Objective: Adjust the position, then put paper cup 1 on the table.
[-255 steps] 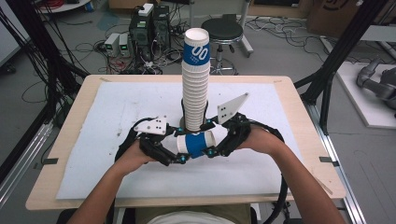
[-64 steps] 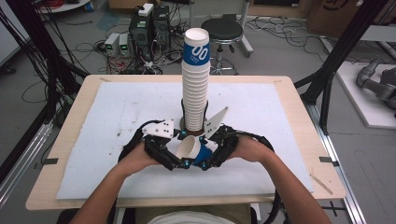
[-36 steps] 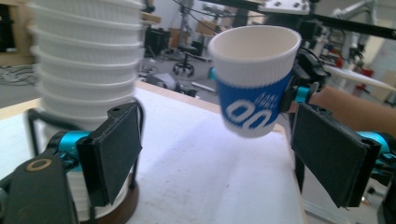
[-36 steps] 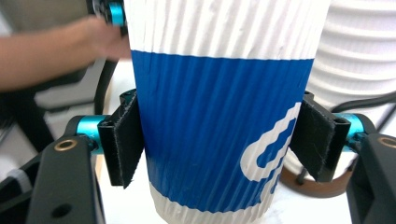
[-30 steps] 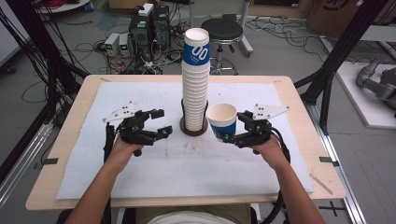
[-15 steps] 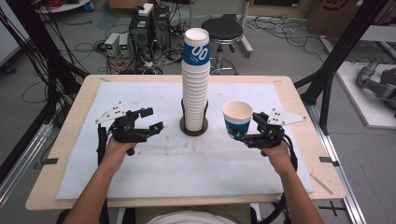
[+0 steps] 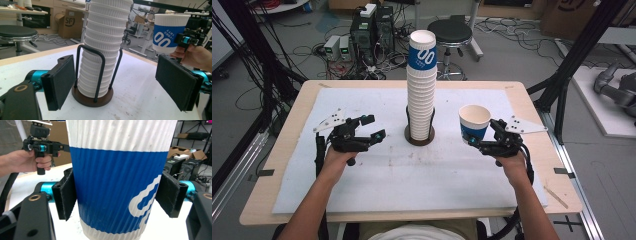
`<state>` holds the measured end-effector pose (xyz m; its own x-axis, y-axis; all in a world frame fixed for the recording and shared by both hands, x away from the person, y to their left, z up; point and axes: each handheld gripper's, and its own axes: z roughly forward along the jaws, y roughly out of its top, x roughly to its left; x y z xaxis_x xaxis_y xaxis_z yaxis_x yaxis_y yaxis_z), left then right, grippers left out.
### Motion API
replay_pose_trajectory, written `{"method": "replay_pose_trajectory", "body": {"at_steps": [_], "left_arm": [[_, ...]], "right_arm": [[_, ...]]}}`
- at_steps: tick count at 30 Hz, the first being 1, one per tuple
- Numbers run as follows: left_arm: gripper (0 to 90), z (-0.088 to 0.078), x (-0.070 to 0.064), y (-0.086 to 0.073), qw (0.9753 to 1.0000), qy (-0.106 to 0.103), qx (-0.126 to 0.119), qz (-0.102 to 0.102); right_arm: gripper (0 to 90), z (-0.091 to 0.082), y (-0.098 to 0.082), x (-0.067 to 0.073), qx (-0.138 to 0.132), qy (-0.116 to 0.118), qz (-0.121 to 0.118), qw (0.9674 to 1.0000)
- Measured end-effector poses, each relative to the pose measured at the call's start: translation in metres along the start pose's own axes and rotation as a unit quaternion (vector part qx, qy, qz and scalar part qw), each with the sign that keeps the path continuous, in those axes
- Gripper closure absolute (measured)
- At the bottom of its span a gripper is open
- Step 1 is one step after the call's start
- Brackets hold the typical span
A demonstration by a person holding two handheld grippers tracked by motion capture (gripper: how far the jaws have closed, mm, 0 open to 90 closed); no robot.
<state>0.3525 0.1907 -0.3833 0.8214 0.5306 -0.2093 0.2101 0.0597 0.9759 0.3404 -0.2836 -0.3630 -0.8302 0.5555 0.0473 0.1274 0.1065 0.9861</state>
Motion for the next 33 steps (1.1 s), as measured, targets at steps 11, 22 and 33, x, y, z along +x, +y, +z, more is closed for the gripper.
{"method": "replay_pose_trajectory", "body": {"at_steps": [11,22,33], "left_arm": [[16.2,-0.003,0.000,0.002,0.9999,0.013,-0.003,0.006],[16.2,-0.003,0.001,-0.001,0.9998,0.019,0.009,0.004],[16.2,-0.003,0.003,-0.003,0.9995,0.026,0.015,-0.001]], "right_arm": [[26.4,-0.006,0.001,0.000,0.003,-0.012,-0.006,0.9999],[26.4,0.003,-0.005,-0.016,0.019,-0.050,-0.001,0.9986],[26.2,0.025,-0.026,-0.051,0.061,-0.128,0.028,0.9896]]}}
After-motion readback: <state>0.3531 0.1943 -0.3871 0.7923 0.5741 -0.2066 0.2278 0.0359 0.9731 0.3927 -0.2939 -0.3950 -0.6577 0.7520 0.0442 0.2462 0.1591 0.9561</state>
